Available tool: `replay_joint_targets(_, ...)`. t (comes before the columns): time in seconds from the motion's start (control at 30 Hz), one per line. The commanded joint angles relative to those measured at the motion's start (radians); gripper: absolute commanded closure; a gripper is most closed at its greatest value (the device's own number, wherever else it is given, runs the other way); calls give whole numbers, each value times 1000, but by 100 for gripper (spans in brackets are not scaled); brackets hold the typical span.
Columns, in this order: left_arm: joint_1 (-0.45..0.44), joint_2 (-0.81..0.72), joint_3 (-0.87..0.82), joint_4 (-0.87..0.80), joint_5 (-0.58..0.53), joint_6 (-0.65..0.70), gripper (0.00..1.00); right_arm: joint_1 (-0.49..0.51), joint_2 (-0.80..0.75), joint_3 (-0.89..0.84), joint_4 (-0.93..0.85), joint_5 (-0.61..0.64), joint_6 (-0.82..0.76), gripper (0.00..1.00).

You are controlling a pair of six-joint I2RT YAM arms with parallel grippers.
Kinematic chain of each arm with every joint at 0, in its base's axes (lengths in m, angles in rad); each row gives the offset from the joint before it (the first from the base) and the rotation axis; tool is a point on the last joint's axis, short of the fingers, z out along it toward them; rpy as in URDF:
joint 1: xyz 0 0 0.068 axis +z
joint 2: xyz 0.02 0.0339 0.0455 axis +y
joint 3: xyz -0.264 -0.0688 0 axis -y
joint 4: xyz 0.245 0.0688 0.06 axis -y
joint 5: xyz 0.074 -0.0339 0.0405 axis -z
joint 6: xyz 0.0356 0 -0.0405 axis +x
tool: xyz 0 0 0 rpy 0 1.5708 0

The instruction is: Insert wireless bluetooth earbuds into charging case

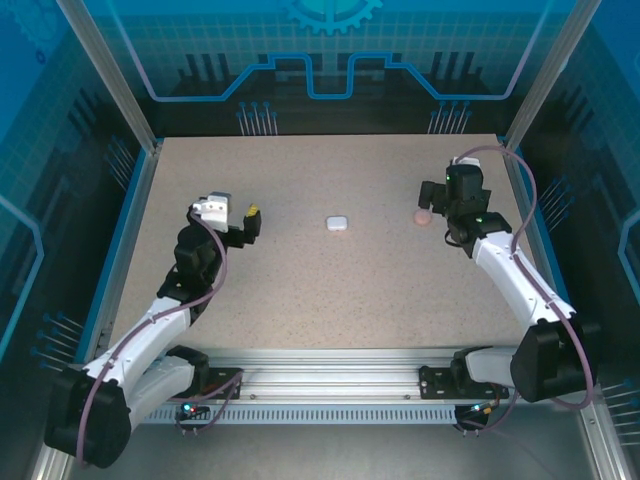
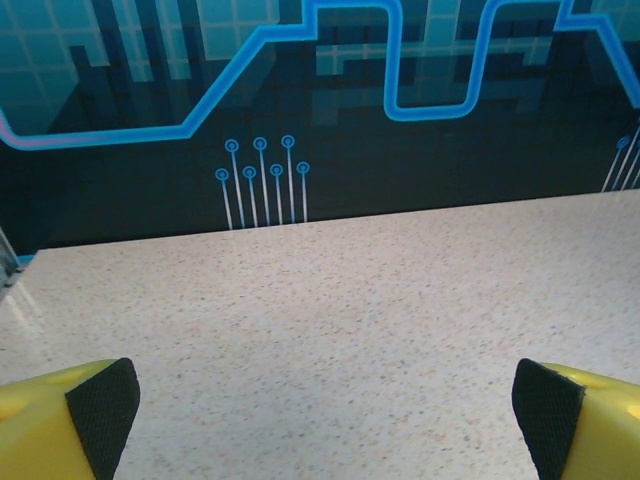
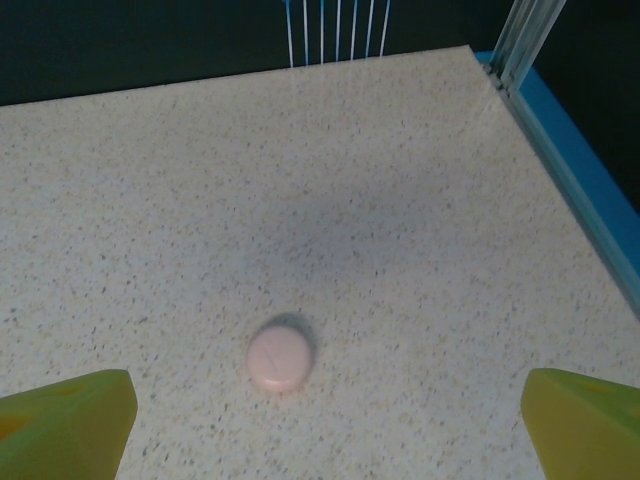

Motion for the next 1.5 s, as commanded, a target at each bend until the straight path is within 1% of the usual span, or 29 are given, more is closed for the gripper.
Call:
replay_joint_targets(0.0,9,13,-28,41,-35,101,1,-15,18,-8,126,29,-95,0)
replay_joint_targets(0.1,11,70,-47,63,-31,94,1,-15,23,-83,230,-4,-180,0)
replay_joint_targets(0.23,21,161,-93,146,-32,51,1,-19,7,-245,422,-12,-265,0)
replay_joint_targets(0.3,30,210,-129,231,-45,23,1,-25,10,-301,489,-17,-293,0)
replay_joint_targets(0.33,36,236,-143,266,-51,13,1,-31,16,-321,512,-17,-299,0)
replay_joint_targets(0.43,47,302,-154,305,-67,16,1,-41,43,-355,574,-39,-288,0)
replay_joint_targets(0.5,57,334,-176,379,-62,19,1,-41,68,-366,587,-53,-283,0)
replay_joint_targets(0.57,71,365,-196,444,-59,7,1,-42,83,-410,655,-69,-261,0)
replay_joint_targets(0.63,97,391,-203,483,-20,-8,1,-42,84,-457,712,-106,-254,0)
replay_joint_targets(0.67,108,405,-205,503,-7,-14,1,-39,82,-488,753,-115,-260,0)
replay_joint_targets(0.73,135,450,-215,556,37,-26,1,-41,91,-608,957,-125,-260,0)
replay_joint_targets(0.8,150,489,-215,589,64,-35,1,-43,124,-671,1094,-94,-241,0)
replay_joint_targets(0.83,155,504,-210,595,83,-32,1,-42,135,-675,1120,-100,-244,0)
replay_joint_targets(0.97,166,576,-193,627,139,-16,1,-42,163,-645,1090,-142,-264,0)
replay_joint_targets(1.0,165,567,-175,586,142,-16,1,-42,181,-643,1097,-157,-269,0)
replay_joint_targets(1.03,170,568,-162,553,154,-18,1,-41,216,-651,1145,-149,-269,0)
replay_joint_targets(1.07,173,573,-157,559,160,-18,1,-41,243,-648,1183,-130,-272,0)
replay_joint_targets(1.1,179,566,-147,532,174,-21,1,-47,220,-611,1063,-141,-252,0)
replay_joint_targets(1.13,186,572,-138,517,188,-24,1,-69,228,-615,1088,-182,-245,0)
replay_joint_targets(1.3,245,579,-61,381,258,-76,1,-85,223,-610,1069,-203,-233,0)
replay_joint_targets(1.47,269,585,-47,362,270,-102,1,-90,222,-609,1063,-211,-230,0)
